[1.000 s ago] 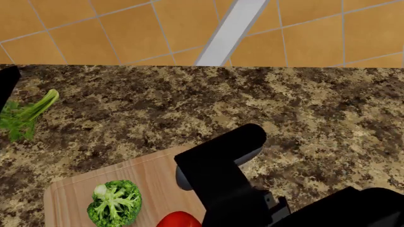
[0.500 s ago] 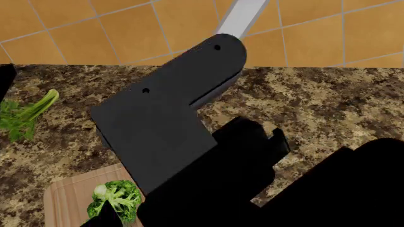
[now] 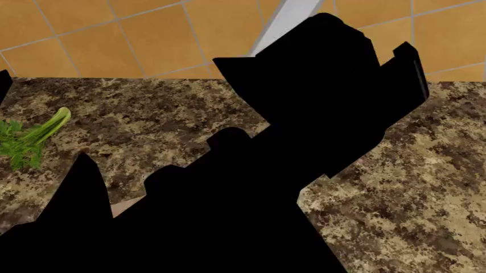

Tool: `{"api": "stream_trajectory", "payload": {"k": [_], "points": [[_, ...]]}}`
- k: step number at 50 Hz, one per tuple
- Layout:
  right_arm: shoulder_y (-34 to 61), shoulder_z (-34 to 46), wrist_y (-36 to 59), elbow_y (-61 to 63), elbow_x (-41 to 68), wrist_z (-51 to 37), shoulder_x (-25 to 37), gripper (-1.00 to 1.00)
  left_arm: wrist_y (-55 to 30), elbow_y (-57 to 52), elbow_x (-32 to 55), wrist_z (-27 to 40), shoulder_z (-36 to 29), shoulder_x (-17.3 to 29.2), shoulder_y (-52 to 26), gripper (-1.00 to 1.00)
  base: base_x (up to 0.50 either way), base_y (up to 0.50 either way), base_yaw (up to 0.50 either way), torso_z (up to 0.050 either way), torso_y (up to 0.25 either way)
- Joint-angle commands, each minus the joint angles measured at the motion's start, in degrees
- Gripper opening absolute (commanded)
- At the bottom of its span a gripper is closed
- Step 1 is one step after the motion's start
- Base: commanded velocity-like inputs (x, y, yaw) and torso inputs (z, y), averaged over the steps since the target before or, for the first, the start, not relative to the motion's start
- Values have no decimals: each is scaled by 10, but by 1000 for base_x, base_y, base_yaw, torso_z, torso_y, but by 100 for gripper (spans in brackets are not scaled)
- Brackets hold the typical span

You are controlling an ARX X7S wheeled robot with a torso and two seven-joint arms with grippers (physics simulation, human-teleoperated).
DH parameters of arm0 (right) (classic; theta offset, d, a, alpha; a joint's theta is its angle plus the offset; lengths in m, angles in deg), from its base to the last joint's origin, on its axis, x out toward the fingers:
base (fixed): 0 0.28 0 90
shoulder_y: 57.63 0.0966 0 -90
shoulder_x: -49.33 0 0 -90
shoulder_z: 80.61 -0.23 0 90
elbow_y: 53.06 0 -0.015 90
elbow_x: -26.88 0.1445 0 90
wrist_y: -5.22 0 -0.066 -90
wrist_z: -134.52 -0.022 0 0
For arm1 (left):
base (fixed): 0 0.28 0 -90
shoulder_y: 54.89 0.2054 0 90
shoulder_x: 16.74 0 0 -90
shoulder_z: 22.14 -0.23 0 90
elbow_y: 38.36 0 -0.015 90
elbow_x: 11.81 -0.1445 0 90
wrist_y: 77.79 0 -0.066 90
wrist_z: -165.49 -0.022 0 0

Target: Clear the non-vegetable object off the cutting board and place the vegetables onto it.

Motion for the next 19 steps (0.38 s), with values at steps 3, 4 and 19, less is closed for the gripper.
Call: {"api": "stream_trajectory", "payload": {"k": [3, 4, 19], "points": [[101, -33, 1, 7, -17, 0, 11, 100, -2, -4, 8, -14, 27, -3, -5, 100, 0, 0, 0, 0, 0], [101, -44, 10, 8, -30, 0, 20, 100, 1, -7, 14, -14, 30, -2, -6, 100, 0, 0, 0, 0, 0], [101, -112, -76, 94, -62, 0, 60, 100, 34, -21, 16, -28, 46, 17, 12, 100, 0, 0, 0, 0, 0]]}}
